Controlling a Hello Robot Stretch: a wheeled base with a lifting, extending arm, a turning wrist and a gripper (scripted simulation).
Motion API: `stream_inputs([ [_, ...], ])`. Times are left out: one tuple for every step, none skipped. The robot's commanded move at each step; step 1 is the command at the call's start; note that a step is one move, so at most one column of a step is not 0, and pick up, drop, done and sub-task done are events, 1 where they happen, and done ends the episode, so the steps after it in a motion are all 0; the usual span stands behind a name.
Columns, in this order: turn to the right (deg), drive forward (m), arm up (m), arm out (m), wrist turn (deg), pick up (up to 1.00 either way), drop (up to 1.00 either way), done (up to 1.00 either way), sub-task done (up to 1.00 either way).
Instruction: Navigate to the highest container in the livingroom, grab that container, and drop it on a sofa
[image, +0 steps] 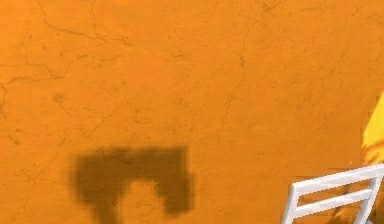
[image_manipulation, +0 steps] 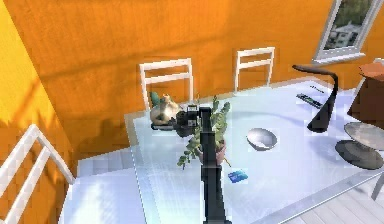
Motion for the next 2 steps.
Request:
stream_inputs([
  [0.0,0.0,0.26,0.0,0.0,0.0,0.0,0.0,0.0],
  [0.0,0.0,0.0,0.0,-45.0,0.0,0.0,0.0,0.0],
])
